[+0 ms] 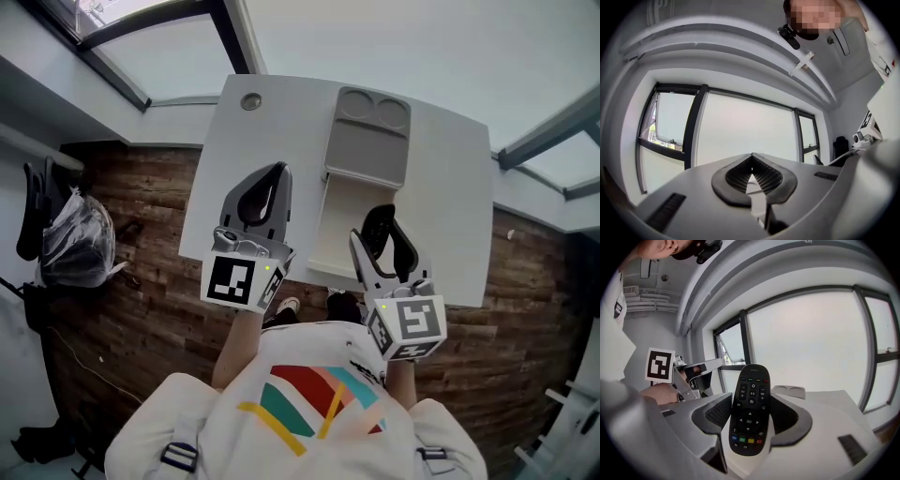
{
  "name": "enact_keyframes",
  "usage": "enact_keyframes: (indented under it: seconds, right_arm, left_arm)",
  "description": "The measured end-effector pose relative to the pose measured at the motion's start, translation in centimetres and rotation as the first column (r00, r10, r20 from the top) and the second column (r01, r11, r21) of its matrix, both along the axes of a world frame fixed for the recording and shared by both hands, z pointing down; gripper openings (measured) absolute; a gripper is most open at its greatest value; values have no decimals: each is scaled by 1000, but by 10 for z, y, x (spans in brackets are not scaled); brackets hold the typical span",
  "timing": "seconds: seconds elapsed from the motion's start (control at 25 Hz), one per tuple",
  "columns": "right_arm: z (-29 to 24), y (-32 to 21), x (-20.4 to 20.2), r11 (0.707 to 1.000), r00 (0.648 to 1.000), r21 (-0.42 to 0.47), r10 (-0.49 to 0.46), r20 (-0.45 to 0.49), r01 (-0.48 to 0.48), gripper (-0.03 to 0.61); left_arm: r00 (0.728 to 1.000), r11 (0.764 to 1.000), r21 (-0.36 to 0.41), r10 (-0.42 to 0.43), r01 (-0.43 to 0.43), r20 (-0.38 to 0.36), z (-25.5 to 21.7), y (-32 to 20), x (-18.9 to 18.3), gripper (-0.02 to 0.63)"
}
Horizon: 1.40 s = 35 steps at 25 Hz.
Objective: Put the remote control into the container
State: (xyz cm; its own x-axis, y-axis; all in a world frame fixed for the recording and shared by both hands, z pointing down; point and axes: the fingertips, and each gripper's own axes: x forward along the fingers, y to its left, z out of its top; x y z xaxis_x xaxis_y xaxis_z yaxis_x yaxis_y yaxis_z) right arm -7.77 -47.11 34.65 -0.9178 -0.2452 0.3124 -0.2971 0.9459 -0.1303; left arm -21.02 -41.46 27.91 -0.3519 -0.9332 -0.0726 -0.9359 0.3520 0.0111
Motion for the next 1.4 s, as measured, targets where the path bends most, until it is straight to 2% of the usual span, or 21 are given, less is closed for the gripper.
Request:
enact_keyframes:
  seconds: [0.16,0.36,0.56,0.72,0.88,1.2,1.4]
  right_arm:
    - [10,-29,-12,997,997,-15,-74,-20,74,256]
    - [26,-47,-17,994,995,-74,-88,-38,85,256]
    - [31,-53,-17,994,997,-94,-52,-61,46,256]
    - [29,-58,-22,996,997,-81,-33,-66,28,256]
    - [37,-56,-28,996,995,-83,-23,-100,15,256]
    - [74,-51,-42,994,974,-103,-45,-222,22,256]
    - [120,-41,-53,981,954,-193,-67,-292,10,256]
  left_arm:
    - [997,998,-33,-56,58,51,-6,-20,7,8]
    - [995,990,-118,-71,78,62,9,-30,9,8]
    - [999,992,-123,-23,29,50,16,-52,4,8]
    - [997,996,-90,7,0,72,8,-65,-3,8]
    - [998,995,-97,31,-26,51,18,-70,-7,8]
    - [999,992,-124,11,-7,35,37,-65,-31,8]
    - [1000,990,-138,-11,14,22,63,-56,-43,8]
